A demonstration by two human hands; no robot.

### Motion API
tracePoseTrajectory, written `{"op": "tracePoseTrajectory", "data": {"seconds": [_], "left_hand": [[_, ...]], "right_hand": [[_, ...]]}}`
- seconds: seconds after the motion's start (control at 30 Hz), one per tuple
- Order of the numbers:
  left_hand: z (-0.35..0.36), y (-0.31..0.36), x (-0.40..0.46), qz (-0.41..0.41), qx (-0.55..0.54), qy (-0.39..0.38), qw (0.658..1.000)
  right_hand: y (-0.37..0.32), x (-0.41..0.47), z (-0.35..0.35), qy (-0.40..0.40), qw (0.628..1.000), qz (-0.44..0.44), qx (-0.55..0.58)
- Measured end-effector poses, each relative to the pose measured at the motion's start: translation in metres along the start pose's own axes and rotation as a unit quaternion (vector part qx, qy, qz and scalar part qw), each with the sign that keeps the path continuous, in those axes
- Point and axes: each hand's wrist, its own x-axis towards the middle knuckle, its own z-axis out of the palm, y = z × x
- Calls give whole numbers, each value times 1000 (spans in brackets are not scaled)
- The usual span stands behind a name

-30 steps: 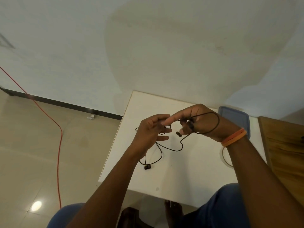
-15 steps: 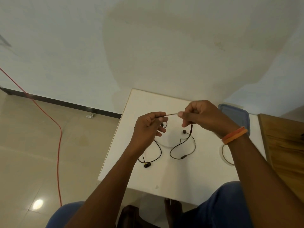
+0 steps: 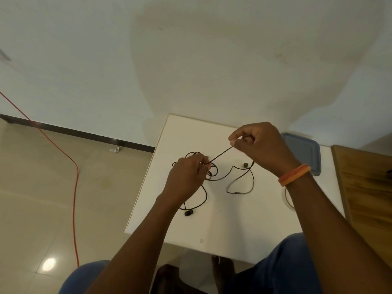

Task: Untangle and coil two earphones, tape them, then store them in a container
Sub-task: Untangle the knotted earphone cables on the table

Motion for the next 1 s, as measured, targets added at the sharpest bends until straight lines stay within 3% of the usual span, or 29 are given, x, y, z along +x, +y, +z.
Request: {"op": "tracePoseTrajectory", "data": {"seconds": [0.13,0.33,0.5,0.7,0.87,1.0], "left_hand": [[0,-2,0,18,68,32,997],[-3,-3,5,1,-36,54,998],[-5,8,4,-8,-158,61,985],[-7,20,1,16,-198,58,978],[-9,21,-2,53,-165,71,982],[-11,21,-2,40,-174,78,981]], "right_hand": [[3,0,-8,3,1000,-7,10],[29,1,-17,-34,994,60,-83],[37,1,-9,-148,972,103,-151],[18,-2,14,-220,965,81,-116],[1,-3,26,-177,981,25,-76],[0,-3,24,-129,988,87,-14]]}}
